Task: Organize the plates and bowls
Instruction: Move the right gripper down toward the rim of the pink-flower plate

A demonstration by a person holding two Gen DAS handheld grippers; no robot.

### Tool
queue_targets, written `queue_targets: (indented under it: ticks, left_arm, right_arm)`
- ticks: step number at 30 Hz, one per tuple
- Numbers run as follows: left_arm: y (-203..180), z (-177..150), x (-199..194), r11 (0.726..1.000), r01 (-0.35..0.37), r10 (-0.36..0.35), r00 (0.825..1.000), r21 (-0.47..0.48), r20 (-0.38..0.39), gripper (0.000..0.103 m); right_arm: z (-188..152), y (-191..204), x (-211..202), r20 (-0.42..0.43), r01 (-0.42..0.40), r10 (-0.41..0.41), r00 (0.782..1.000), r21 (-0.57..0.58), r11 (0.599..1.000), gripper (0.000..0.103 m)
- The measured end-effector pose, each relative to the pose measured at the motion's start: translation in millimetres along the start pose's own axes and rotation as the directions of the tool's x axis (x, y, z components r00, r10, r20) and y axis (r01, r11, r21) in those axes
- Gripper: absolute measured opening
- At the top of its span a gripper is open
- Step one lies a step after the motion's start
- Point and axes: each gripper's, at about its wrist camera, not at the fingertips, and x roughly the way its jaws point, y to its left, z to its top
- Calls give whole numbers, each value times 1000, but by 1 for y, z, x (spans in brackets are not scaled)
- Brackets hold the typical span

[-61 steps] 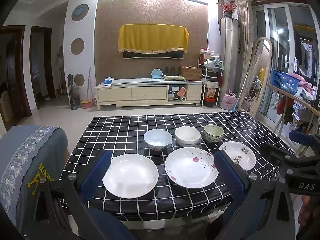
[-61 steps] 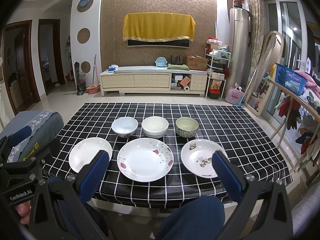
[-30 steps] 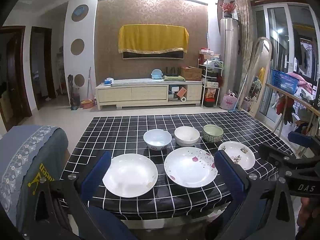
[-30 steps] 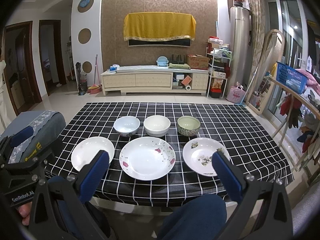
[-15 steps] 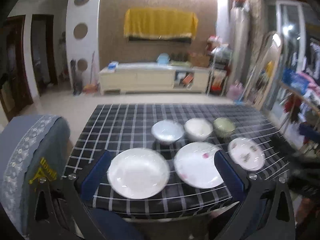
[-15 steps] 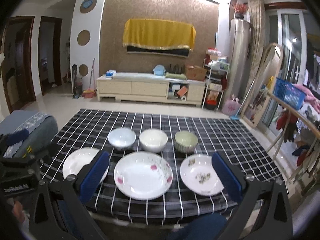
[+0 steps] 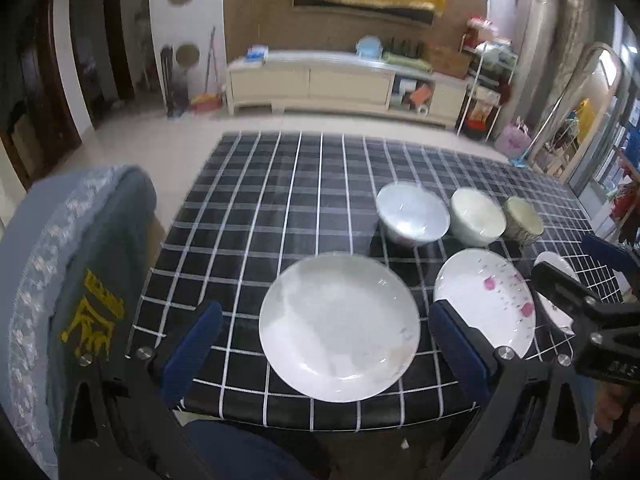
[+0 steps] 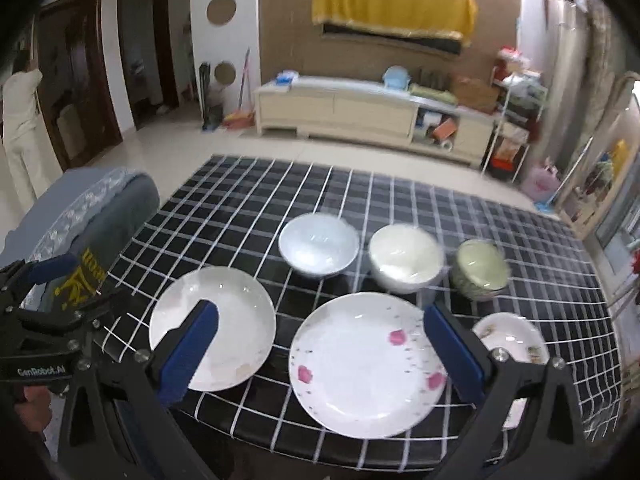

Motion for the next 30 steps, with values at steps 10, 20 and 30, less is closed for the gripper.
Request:
queue_targets:
  ticks: [10, 20, 30]
  left_arm:
    - [38, -10, 75, 995, -33, 17, 986, -95, -165, 66]
    - [68, -23, 130, 987, -55, 10, 958, -151, -287, 54]
    - [69, -36, 152, 987, -48, -8, 938, -151, -348, 26]
  right_arm:
    - [3, 29, 94, -207, -120, 109, 972, -39, 992, 95]
    - [-8, 39, 163, -368, -176, 159, 916, -11, 984, 68]
    - [-17, 46, 188, -433, -191, 157, 888, -34, 981, 43]
